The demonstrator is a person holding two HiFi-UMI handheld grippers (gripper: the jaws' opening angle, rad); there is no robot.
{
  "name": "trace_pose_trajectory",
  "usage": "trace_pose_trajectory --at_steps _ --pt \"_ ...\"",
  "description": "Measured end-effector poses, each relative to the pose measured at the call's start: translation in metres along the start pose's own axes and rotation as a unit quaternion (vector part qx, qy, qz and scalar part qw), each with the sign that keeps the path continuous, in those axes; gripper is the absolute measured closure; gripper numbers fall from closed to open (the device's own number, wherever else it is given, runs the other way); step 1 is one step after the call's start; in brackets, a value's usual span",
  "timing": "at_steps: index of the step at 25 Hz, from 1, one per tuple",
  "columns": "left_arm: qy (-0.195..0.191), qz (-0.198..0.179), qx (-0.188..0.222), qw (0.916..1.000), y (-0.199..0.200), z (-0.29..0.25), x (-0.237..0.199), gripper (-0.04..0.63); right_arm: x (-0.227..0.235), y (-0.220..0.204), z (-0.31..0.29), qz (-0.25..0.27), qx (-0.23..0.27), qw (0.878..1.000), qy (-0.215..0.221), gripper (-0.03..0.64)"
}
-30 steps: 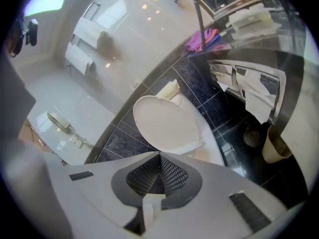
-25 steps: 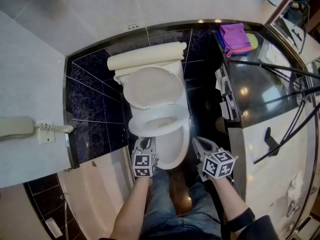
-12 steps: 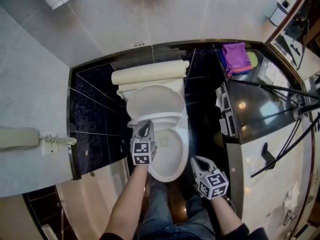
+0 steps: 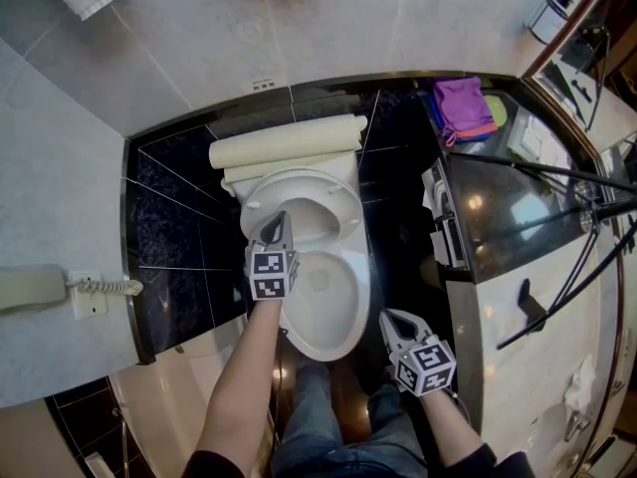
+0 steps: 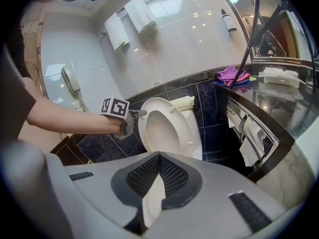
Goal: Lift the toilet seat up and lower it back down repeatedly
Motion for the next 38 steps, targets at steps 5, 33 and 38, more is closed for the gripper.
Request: trace_pose_trajectory --at_steps 5,33,38 --pt "0.0 -0.003 -0.006 1.0 -0.005 0.015 0.004 0.595 -0.006 0.004 -0.001 0.0 0.003 1.0 0.004 0.603" --pt "0.084 0.04 0.032 0.9952 0.01 0.371 0.098 0.595 -0.03 0.066 0.161 0.165 0.047 0.985 0.035 0.602" --pt "0.098 0.051 0.039 0.9931 0.002 0.405 0.096 0.595 -0.011 0.063 0.189 0.158 0.056 0.986 0.014 0.601"
Point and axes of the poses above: the fingertips, and each gripper's own axes: z backward along the fingers, x to its right, y out of its top, the point moved 3 cm from there along z, backward along the fingers, and after that the axes turned 1 degree about -x, right-handed, at the moved point
